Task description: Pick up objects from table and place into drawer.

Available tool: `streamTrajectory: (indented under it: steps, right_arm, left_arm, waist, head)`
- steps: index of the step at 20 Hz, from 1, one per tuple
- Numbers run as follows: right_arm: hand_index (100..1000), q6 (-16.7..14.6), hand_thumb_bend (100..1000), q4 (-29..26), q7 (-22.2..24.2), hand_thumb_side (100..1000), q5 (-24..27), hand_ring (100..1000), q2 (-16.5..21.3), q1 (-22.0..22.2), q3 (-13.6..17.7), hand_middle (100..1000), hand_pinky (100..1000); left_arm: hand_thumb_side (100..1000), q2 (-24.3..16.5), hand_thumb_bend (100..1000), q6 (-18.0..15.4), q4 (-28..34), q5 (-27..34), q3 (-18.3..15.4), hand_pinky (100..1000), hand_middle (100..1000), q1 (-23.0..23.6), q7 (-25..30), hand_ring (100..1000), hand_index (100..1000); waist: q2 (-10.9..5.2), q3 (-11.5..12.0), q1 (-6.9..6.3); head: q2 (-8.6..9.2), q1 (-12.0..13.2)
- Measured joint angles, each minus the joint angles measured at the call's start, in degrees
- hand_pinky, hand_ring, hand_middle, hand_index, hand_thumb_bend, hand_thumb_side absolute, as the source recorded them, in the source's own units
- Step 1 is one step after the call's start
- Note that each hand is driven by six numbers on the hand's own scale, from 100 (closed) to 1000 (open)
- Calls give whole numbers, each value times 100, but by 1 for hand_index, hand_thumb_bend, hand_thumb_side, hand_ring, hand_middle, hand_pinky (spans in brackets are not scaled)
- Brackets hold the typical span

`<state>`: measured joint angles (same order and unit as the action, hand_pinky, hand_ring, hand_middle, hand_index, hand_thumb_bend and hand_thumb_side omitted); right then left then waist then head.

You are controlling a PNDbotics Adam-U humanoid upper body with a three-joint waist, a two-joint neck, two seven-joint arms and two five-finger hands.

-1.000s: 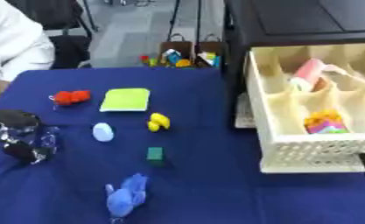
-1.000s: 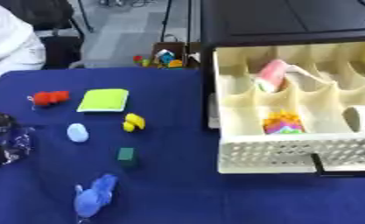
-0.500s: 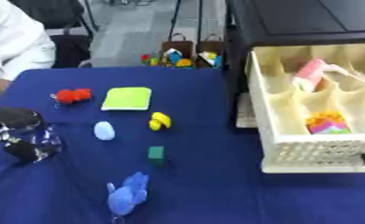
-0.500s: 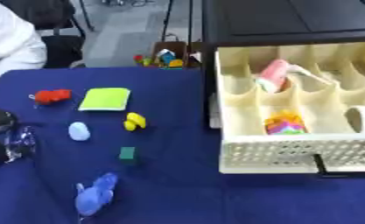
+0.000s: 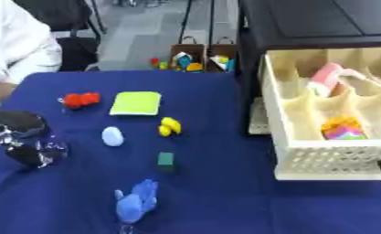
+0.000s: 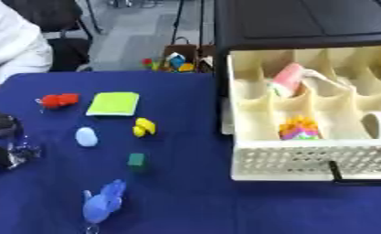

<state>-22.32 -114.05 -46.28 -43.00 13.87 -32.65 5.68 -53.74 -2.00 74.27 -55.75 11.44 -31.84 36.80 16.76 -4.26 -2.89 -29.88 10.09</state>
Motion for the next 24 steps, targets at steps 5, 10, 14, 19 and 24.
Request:
streamTrajectory:
  steps: [5,10,14,19,24]
  right_arm:
    - [758,0,100,0,0,1000,0,655,0,21,0,648,601]
    - [758,-1,100,0,-1,1000,0,654,0,25,0,648,601]
    - [758,0,100,0,-2,1000,0,654,0,43,1,648,600]
    - [757,0,100,0,-12,1000,0,654,-1,47,2,649,600]
    - [757,1,100,0,-17,1000,0,654,-2,86,2,649,600]
  left_arm:
    - [623,-79,123,128,147,149,-72,576,678,1,-52,670,691]
    - [618,-116,112,356,319,474,-207,560,671,13,-225,664,688]
    - [610,-128,112,573,584,850,-327,536,648,61,-426,651,677]
    - [618,-179,102,791,935,1256,-438,526,640,62,-679,645,672]
    - [619,-189,100,847,1408,1450,-456,521,633,-58,-786,641,667]
  waist:
    - [-33,8,11]
    - [-89,25,19]
    - [-118,46,18]
    - [-186,74,14]
    - [-280,74,-16]
  head:
    - [-34,0]
    - [-49,-21]
    - [-80,-40]
    - [-85,-53]
    - [-136,-67]
